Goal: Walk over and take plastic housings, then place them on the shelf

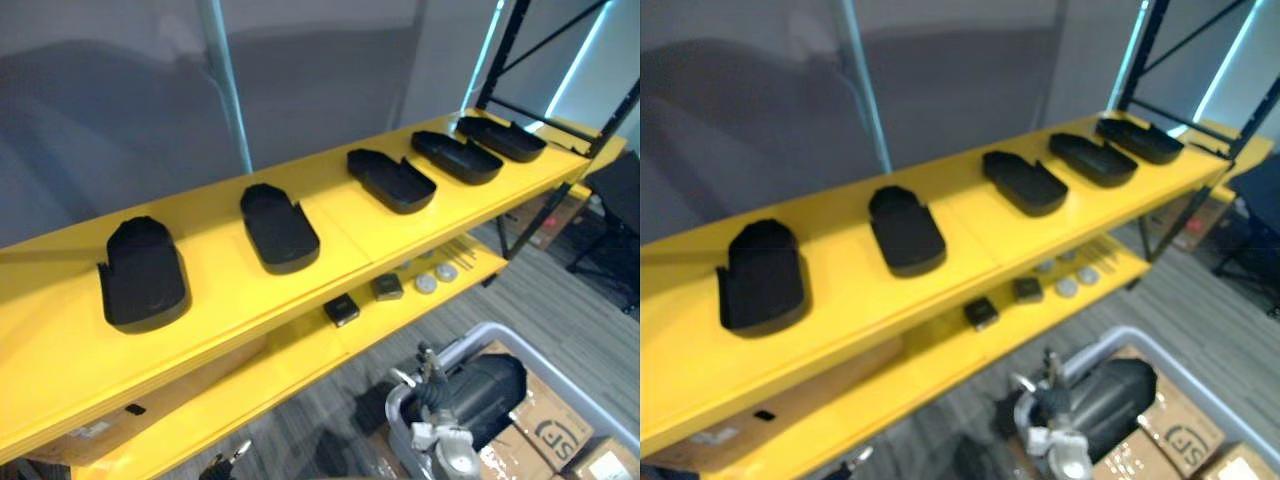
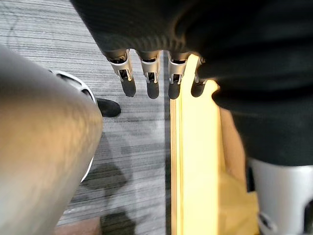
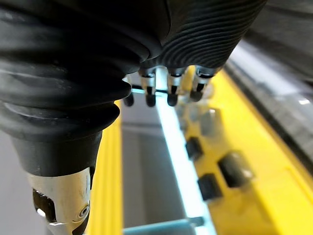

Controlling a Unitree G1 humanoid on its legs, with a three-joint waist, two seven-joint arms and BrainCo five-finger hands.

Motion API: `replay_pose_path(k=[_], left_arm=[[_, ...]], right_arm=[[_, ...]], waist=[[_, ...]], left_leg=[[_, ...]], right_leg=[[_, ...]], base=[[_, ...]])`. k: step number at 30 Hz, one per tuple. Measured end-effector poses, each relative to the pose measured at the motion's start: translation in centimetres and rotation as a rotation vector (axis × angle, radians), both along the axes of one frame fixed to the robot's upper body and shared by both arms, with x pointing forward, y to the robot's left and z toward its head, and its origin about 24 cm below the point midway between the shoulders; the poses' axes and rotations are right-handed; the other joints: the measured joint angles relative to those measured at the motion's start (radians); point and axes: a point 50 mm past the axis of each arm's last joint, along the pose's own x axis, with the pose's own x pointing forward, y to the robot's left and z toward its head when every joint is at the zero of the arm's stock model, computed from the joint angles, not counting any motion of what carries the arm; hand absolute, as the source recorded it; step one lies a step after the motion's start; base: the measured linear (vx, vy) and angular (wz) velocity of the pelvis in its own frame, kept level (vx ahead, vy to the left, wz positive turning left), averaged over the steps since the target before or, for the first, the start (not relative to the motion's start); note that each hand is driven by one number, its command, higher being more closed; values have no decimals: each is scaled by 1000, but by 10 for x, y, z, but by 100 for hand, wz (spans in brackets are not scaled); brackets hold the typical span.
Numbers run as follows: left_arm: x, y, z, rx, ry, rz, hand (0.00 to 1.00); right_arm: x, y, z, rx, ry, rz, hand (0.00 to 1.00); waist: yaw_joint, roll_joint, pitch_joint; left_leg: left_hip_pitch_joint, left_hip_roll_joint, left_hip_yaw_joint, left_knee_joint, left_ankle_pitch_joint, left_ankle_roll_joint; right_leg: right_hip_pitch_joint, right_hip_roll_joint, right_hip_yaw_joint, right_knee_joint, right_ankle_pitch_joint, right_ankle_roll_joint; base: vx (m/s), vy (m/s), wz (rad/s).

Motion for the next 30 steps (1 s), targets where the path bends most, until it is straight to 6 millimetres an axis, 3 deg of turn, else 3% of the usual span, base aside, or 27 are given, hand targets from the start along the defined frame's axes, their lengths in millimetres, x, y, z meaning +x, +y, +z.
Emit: replay_pose_path(k=[2, 3, 6, 12, 23, 30], left_arm=[[-4, 2, 0, 6, -10, 49, 0], [-4, 2, 0, 6, -21, 72, 0], [-3, 7, 2, 35, -44, 83, 0], [-13, 11, 2, 61, -17, 88, 0], [-13, 14, 4, 99, -36, 98, 0], [-17, 16, 3, 136, 24, -18, 0]], right_arm=[[13, -4, 11, -12, -58, 0, 0], [19, -9, 20, -22, -99, 0, 0], [28, -9, 27, -18, -136, 13, 0], [25, -7, 25, -12, -126, 22, 0], [12, -3, 17, -8, -87, 45, 0], [13, -7, 21, -30, -106, -38, 0]], waist=[[9, -4, 2], [28, 3, -1], [37, -11, 15], [50, -7, 23], [54, -19, 29], [53, -22, 28]], left_leg=[[-4, -6, -77, 5, -13, 2], [-18, -10, -130, 20, -33, 2], [-57, -12, -140, 91, -71, 6], [-61, -8, -143, 133, -110, 6], [-50, -11, -172, 129, -107, 3], [-49, -6, -140, 119, -104, 0]], right_leg=[[-7, 2, 7, -1, -1, -1], [-22, 2, 21, 1, 2, 2], [-31, -4, 26, 6, 5, 7], [-29, -4, 43, 7, 5, 6], [-1, -7, 11, 5, -2, 4], [-28, -2, 48, 7, 2, 11]], base=[[8, -19, -8], [1, -27, -13], [11, 2, -4], [36, -6, -10], [-3, -5, 6], [1, -9, -11]])
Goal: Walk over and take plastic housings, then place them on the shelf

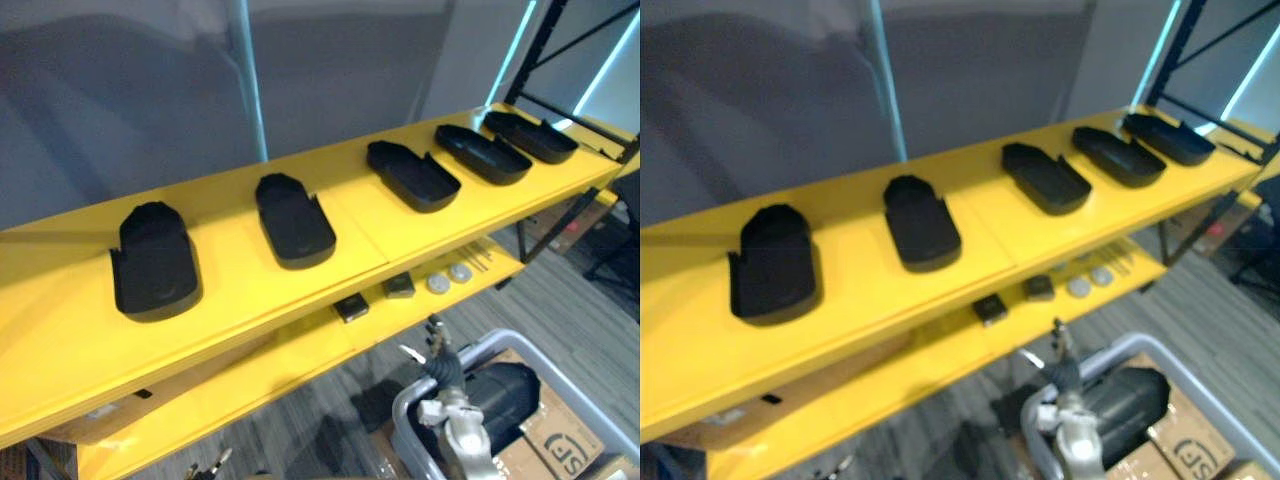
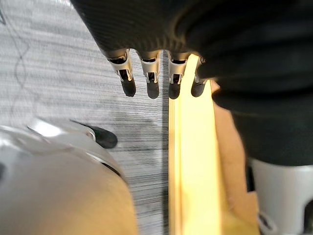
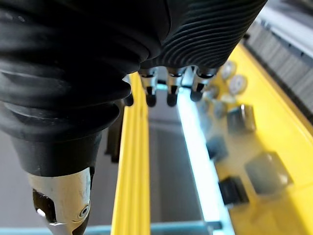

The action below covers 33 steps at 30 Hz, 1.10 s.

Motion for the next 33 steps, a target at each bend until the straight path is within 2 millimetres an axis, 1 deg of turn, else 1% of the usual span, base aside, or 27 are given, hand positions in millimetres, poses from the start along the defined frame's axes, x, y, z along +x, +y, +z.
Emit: replay_pose_path(k=[2, 4, 5, 6, 8, 10, 12, 14, 16, 18, 19, 22, 25, 26, 28, 31, 32, 33], left_arm=[[0, 0, 0, -5, 13, -40, 0], [0, 1, 0, 1, 20, -75, 0], [1, 0, 0, -3, 21, -88, 0], [3, 0, 0, -7, 22, -107, 0], [9, 0, 0, -7, 13, -148, 0], [16, 1, 2, -2, 3, -195, 0], [23, 2, 3, 5, -5, -237, 0], [28, -1, 4, 2, -17, -247, 0], [36, -8, 4, -7, -31, -289, 0], [40, -18, 3, -23, -37, -330, 0], [42, -20, 3, -24, -44, -336, 0], [41, -24, 2, -32, -40, -363, 0], [39, -29, 1, -47, -45, -351, 0], [39, -30, 1, -51, -48, -351, 0], [40, -31, 1, -50, -54, -363, 0], [45, -32, 2, -30, -64, -415, 0], [46, -33, 2, -32, -66, -444, 0], [49, -32, 3, -28, -70, -466, 0]], right_arm=[[1, 0, 3, 0, -14, -3, 0], [2, -1, 7, -1, -35, -7, 0], [3, -1, 10, -1, -49, -10, 0], [2, -2, 12, -1, -61, -15, 0], [-5, -5, 11, -3, -58, -35, 0], [-11, -8, 10, -4, -50, -48, 0], [-14, -8, 12, 0, -60, -53, 0], [-17, -8, 14, 0, -67, -54, 0], [-21, -11, 16, -4, -84, -64, 0], [-20, -13, 18, -4, -94, -64, 0], [-19, -12, 20, -3, -102, -48, 0], [-18, -11, 22, -2, -114, -29, 0], [-16, -8, 24, 0, -134, -4, 0], [-14, -8, 25, -1, -138, -7, 0], [-13, -9, 25, -1, -142, -28, 0], [-11, -11, 27, -6, -147, -77, 0], [-11, -12, 27, -6, -141, -90, 0], [-12, -13, 25, -3, -130, -94, 0]], waist=[[-5, -2, -1], [-17, -3, -2], [-29, -3, -2], [-30, -3, -2], [-34, -4, -2], [-44, -9, -7], [-66, -18, -16], [-80, -21, -18], [-83, -18, -17], [-82, -14, -18], [-82, -11, -19], [-82, 0, -27], [-79, 22, -33], [-77, 29, -34], [-78, 32, -32], [-81, 36, -28], [-83, 40, -23], [-86, 38, -11]], left_leg=[[0, 7, 22, 0, -4, -4], [2, 12, 52, 6, -13, -3], [2, 14, 53, 15, -25, -3], [8, 15, 56, 25, -38, -2], [18, 18, 61, 48, -62, -3], [17, 20, 85, 73, -82, -2], [17, 19, 107, 87, -91, -2], [16, 19, 112, 94, -98, -4], [16, 22, 113, 119, -120, -7], [16, 22, 113, 126, -129, -8], [14, 24, 108, 139, -139, -8], [3, 25, 101, 158, -150, -1], [-21, 25, 74, 189, -162, 10], [-22, 22, 50, 189, -164, 12], [-20, 21, 27, 191, -165, 14], [-17, 24, 30, 194, -165, 15], [-15, 25, 30, 193, -165, 16], [-6, 25, 44, 191, -166, 17]], right_leg=[[-22, 6, 31, 3, 6, 5], [-44, 12, 72, 2, 17, 2], [-54, 16, 94, -1, 26, 1], [-63, 19, 124, -3, 35, 2], [-62, 23, 148, -6, 45, 0], [-70, 23, 165, -7, 52, -1], [-77, 21, 180, -14, 64, -2], [-78, 21, 188, -24, 73, -2], [-77, 25, 200, -25, 76, -1], [-78, 27, 210, -26, 78, -2], [-78, 30, 214, -26, 79, -2], [-78, 31, 214, -29, 79, -2], [-74, 28, 202, -37, 81, -2], [-67, 27, 186, -38, 81, -2], [-53, 27, 165, -36, 81, -2], [-76, 34, 169, 8, 77, -9], [-105, 42, 185, 53, 75, -13], [-133, 49, 206, 97, 77, -16]], base=[[15, -16, -52], [16, -2, -61], [10, -6, -70], [5, -12, -70], [-5, 12, -59], [-24, 40, -44], [-42, 34, -32], [-38, 16, -22], [-31, 5, -22], [-12, -4, -15], [-3, -10, -12], [8, -6, -2], [34, -2, 13], [50, -14, 25], [20, -9, 23], [-38, 15, -7], [-72, 47, -42], [-101, 54, -64]])
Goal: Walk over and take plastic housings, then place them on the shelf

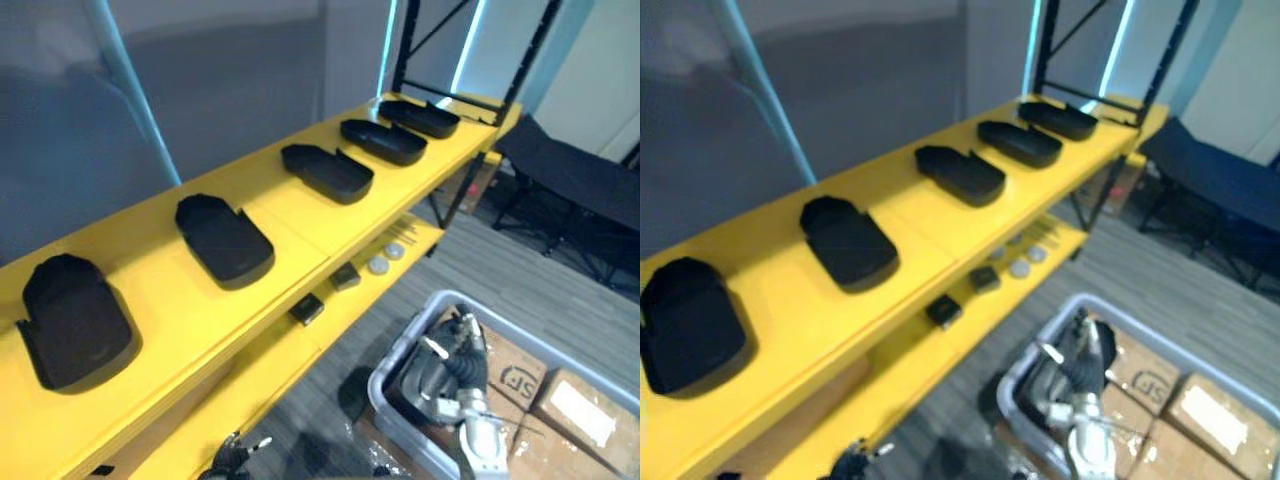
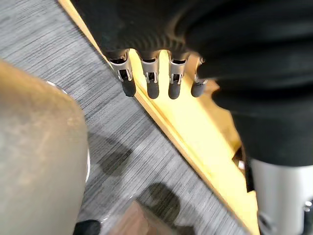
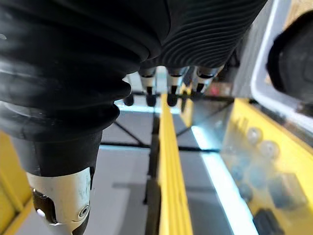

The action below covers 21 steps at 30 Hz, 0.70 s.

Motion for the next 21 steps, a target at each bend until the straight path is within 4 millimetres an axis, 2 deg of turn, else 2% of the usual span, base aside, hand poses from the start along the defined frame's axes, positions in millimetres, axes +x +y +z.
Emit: replay_pose_path(k=[2, 3, 4, 5, 7, 8, 9, 10, 12, 13, 14, 16, 17, 20, 21], left_arm=[[4, 4, 1, 13, -7, 4, 0], [9, 7, 3, 22, -19, 19, 0], [10, 10, 4, 27, -23, 29, 0], [5, 18, 4, 45, -16, 61, 0], [5, 32, 8, 79, -19, 92, 0], [6, 35, 9, 86, -24, 93, 0], [1, 41, 9, 93, -22, 124, 0], [-3, 45, 9, 100, -15, 146, 0], [-10, 49, 9, 105, 2, 168, 0], [-16, 52, 8, 111, 24, 171, 0], [-25, 58, 7, 122, 51, 188, 0], [-40, 47, 0, 81, 110, 233, 0], [-47, 40, -3, 60, 129, 258, 0], [-52, 32, -6, 29, 132, 293, 0], [-51, 26, -7, 15, 126, 296, 0]], right_arm=[[-2, 1, 0, 9, 0, 7, 0], [-3, 1, 0, 20, 0, 18, 0], [-3, 2, 1, 22, -2, 26, 0], [2, 5, 3, 26, -18, 45, 0], [7, 11, 6, 27, -33, 81, 0], [9, 12, 6, 24, -35, 88, 0], [13, 15, 5, 16, -34, 104, 0], [19, 22, 5, 15, -38, 127, 0], [27, 32, 6, 7, -44, 169, 0], [33, 39, 9, 3, -55, 203, 0], [37, 44, 11, 7, -64, 220, 0], [41, 43, 14, -2, -76, 225, 0], [40, 41, 14, -12, -71, 230, 0], [39, 33, 13, -50, -56, 237, 0], [41, 29, 15, -70, -51, 242, 0]], waist=[[0, -13, 26], [0, -20, 47], [5, -20, 54], [17, 7, 59], [12, -6, 59], [15, -5, 59], [35, 2, 54], [52, 4, 51], [71, -6, 42], [90, -18, 27], [97, -36, 16], [107, 1, 17], [102, 16, 19], [91, 25, 17], [92, 31, 21]], left_leg=[[16, 0, 37, 13, -9, 15], [19, -5, 41, 31, -26, 41], [15, -7, 39, 31, -31, 53], [5, 34, 88, 32, -24, 59], [1, 50, 130, 32, -2, 53], [1, 57, 137, 32, 3, 52], [-9, 75, 162, 32, 15, 47], [-17, 89, 184, 31, 28, 42], [-51, 107, 219, 45, 43, 31], [-88, 121, 237, 65, 53, 20], [-105, 132, 254, 68, 64, 2], [-86, 177, 280, 18, 118, -38], [-62, 192, 287, -23, 151, -54], [-36, 213, 284, -71, 203, -90], [-34, 224, 280, -75, 211, -98]], right_leg=[[-21, 5, -2, 45, 11, -16], [-43, 14, -32, 72, 38, -51], [-54, 23, -43, 62, 74, -69], [-62, 34, -76, 28, 115, -81], [-90, -11, -227, 286, -31, -117], [-79, -23, -256, 325, -55, -119], [-53, -53, -298, 371, -86, -125], [-26, -90, -323, 371, -98, -111], [-6, -139, -326, 335, -93, -106], [9, -162, -329, 230, -6, -104], [26, -155, -307, 148, 54, -33], [44, -90, -322, 42, 55, -24], [63, -63, -328, 4, 53, -16], [95, -24, -350, -61, 32, 21], [93, -9, -348, -79, 30, 22]], base=[[-138, 2, -68], [-183, -35, -77], [-242, -20, -120], [-174, 49, -107], [-151, 65, -74], [-151, 32, -50], [-5, 14, -59], [45, 12, -68], [77, -17, -74], [-14, -106, -89], [-87, -215, -86], [-118, -355, -79], [-92, -376, -55], [-117, -251, -24], [-179, -197, -37]])
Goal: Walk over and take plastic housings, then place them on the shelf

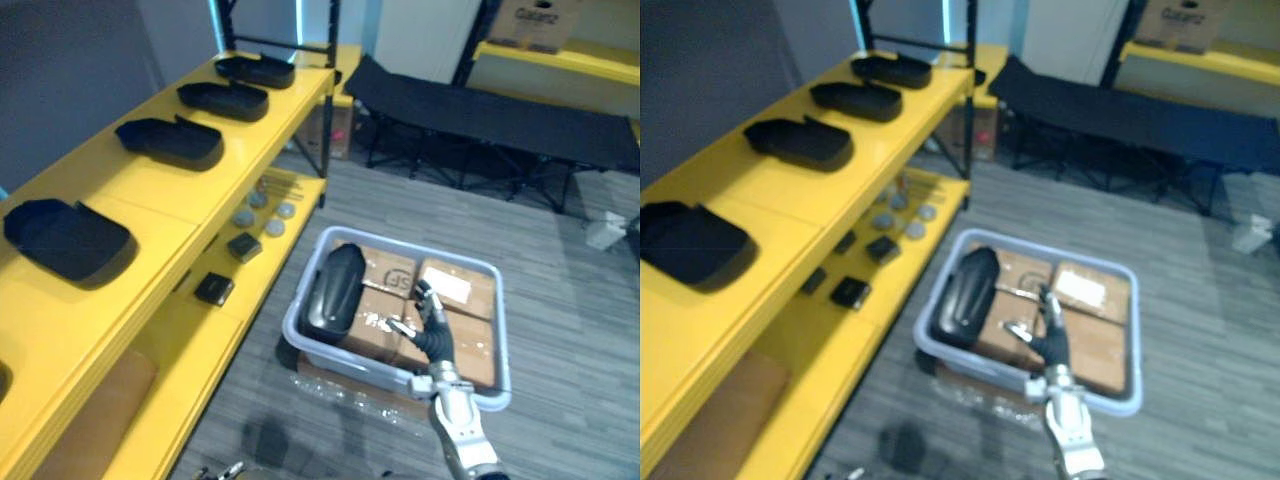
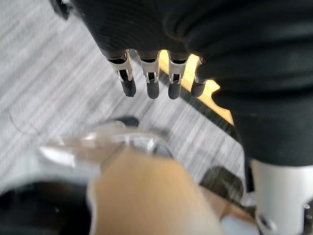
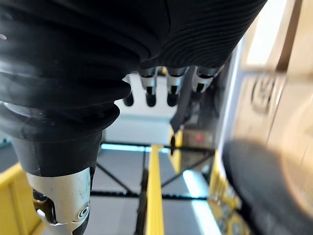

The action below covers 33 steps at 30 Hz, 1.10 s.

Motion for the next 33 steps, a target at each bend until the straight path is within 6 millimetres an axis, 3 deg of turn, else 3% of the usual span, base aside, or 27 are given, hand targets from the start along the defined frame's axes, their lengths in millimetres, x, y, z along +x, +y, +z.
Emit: replay_pose_path(k=[4, 6, 12, 15, 18, 22, 27, 33], left_arm=[[-1, -7, 0, -16, -35, 32, 0], [-7, -11, 0, -20, -59, 54, 0], [-3, -8, 3, 24, -96, -39, 0], [5, -9, 5, 29, -117, -106, 0], [30, -12, 10, 27, -186, -135, 0], [62, -19, 19, 24, -291, -186, 0], [75, -17, 26, 32, -364, -156, 0], [77, -15, 27, 56, -361, -143, 0]], right_arm=[[-3, -11, -2, -32, 21, -5, 0], [-8, -15, -4, -18, 24, -51, 0], [-15, -15, -5, 24, 39, -170, 0], [-12, -15, -13, 14, 124, -182, 0], [9, -16, -20, -9, 195, -238, 0], [53, -14, 7, -6, 122, -321, 0], [101, -2, 58, 18, -18, -348, 0], [121, -7, 91, -15, -105, -351, 0]], waist=[[-4, 4, 26], [-1, 14, 31], [-3, 6, 37], [-4, 11, 39], [1, 26, 66], [28, 62, 137], [82, 45, 220], [108, 36, 288]], left_leg=[[-16, -24, -113, -5, -13, -11], [-13, -59, -169, -28, -37, -24], [-16, -106, -246, -65, -38, -24], [-35, -128, -272, -66, -41, -18], [-85, -161, -315, -51, -37, 3], [-156, -169, -386, -6, -37, 19], [-184, -179, -422, 0, -35, 22], [-243, -196, -467, 27, -33, 33]], right_leg=[[-17, 7, 25, -57, -8, -8], [-34, -1, 38, -77, -8, -5], [-53, -11, 44, -109, -7, -3], [-71, -27, 44, -109, 14, 7], [-100, -54, 23, -106, 77, 14], [-122, -59, -7, -109, 104, 18], [-122, -65, -42, -109, 104, 19], [-142, -78, -84, -95, 104, 20]], base=[[-218, -55, -37], [-171, 70, -42], [-56, 23, -16], [34, 3, -1], [72, 1, 21], [49, 3, 22], [18, 4, 20], [-34, 26, 22]])
